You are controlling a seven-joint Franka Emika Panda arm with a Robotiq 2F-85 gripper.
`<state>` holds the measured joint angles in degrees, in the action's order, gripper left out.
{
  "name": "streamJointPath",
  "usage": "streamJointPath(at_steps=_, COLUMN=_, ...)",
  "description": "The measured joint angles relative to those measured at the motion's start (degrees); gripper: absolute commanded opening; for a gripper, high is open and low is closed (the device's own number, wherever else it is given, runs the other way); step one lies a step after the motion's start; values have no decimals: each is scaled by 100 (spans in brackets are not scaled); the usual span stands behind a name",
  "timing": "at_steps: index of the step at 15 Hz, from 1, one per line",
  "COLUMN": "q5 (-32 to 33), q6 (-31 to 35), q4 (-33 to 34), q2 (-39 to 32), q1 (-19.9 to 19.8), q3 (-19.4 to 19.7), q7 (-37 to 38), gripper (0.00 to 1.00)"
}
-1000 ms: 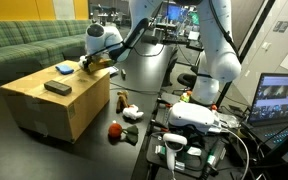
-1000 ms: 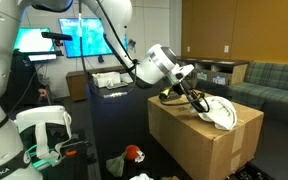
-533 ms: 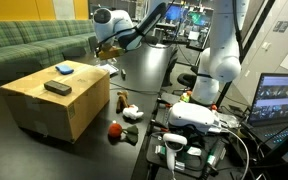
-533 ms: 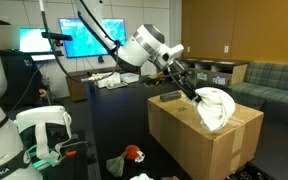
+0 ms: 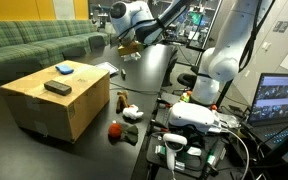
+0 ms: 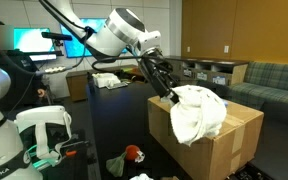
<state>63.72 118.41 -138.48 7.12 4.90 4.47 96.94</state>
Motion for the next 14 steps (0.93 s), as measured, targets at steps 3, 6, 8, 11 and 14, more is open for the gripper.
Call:
streamJointPath(at_steps=3, q5=-175, q6=195, q4=-421, q2=59, q1=-323, q3=43, q7=7, gripper=0)
streamJointPath(at_steps=6, q5=-217, q6=805, q4=-641, q2=-240, q1=-715, q3=241, q7=8, gripper=0)
streamJointPath(at_steps=8, q5=-217, q6=1288, q4=-635, q2=-612, q1=-977, q3=404, q7=6, gripper=0)
streamJointPath(at_steps=11, q5=-220, q6=2020, q4=-486, q2=-1252, q1=-1298, q3=578, q7=-15, gripper=0)
streamJointPath(at_steps=14, q5=-244, q6=2532, q4=-179, q2=-1847, q1=-1457, q3=619, q7=-37, gripper=1)
